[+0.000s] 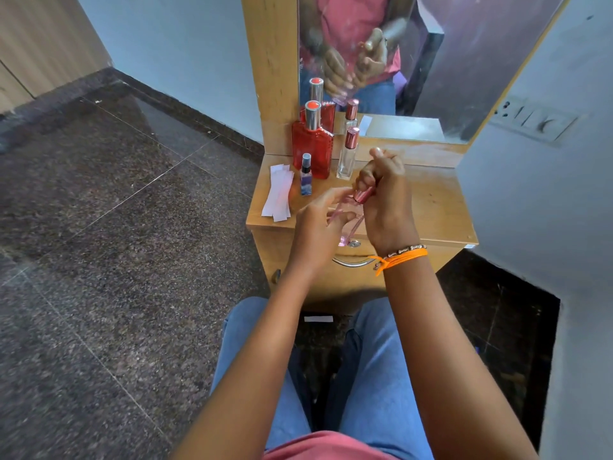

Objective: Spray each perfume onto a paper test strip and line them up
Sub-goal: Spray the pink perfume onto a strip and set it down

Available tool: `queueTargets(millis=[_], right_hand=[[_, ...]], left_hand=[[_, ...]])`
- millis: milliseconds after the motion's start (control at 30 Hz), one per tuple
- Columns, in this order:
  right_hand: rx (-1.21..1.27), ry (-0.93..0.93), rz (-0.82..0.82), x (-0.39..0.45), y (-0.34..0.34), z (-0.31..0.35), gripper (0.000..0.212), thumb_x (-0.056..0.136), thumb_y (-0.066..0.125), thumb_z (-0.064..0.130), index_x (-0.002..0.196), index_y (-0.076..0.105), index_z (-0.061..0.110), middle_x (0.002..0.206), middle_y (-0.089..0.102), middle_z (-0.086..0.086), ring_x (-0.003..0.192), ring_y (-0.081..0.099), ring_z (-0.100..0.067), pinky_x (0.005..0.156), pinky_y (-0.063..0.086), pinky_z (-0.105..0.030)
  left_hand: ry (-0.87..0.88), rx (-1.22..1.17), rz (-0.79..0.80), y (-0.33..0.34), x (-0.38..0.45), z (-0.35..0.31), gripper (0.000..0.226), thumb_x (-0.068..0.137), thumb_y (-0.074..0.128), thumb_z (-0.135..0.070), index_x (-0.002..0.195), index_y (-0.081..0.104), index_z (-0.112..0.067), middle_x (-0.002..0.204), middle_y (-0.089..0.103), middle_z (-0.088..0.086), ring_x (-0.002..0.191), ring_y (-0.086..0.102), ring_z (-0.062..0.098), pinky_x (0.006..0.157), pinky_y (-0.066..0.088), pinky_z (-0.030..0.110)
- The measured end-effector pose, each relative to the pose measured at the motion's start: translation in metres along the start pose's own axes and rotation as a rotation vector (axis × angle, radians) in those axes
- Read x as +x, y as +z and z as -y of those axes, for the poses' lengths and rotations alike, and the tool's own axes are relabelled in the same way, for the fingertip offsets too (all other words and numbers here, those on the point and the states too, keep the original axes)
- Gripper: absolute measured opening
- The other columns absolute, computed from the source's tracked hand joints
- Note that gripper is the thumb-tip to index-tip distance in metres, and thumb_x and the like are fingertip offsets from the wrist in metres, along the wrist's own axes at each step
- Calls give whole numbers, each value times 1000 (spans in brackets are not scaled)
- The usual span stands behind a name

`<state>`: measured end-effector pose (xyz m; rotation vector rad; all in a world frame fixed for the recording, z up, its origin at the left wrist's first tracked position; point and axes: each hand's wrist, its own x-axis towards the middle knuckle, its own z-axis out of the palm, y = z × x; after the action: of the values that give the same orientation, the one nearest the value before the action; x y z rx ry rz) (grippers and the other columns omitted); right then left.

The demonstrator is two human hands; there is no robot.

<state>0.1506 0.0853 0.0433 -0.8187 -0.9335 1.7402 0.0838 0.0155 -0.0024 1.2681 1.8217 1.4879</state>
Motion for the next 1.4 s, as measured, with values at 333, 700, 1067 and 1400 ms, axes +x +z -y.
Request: queueTargets(millis=[333,700,1067,1400], right_hand=[[-794,-238,154,39,-16,-22,32,79,49,-18,98,50,8,93,55,-8,79,51,-12,69,49,-25],[-1015,-414,232,47,-22,-53,38,73,63,-12,105,56,6,105,62,-16,92,59,-24,83,53,-37],[-660,-186,377,-7,-63,-33,37,85,55,-7,115,47,13,102,64,6,89,62,-8,76,53,-27],[-820,-257,139,-5,-99,-20,46,80,66,-3,121,50,12,97,65,-10,77,60,-19,71,52,-32]], left_hand=[[-80,-58,-122,-19,-1,14,39,82,64,-6,118,55,-19,105,58,-11,96,53,-5,77,39,-1],[-71,-79,-169,-22,-2,16,36,81,63,-2,113,56,-16,103,60,-5,92,57,-2,78,45,7],[-27,-141,-76,4,6,1,32,85,62,-1,114,55,-12,103,60,-8,93,57,-9,79,43,3],[104,232,-21,37,8,4,37,91,37,5,120,58,-5,125,59,12,116,52,19,93,35,13]])
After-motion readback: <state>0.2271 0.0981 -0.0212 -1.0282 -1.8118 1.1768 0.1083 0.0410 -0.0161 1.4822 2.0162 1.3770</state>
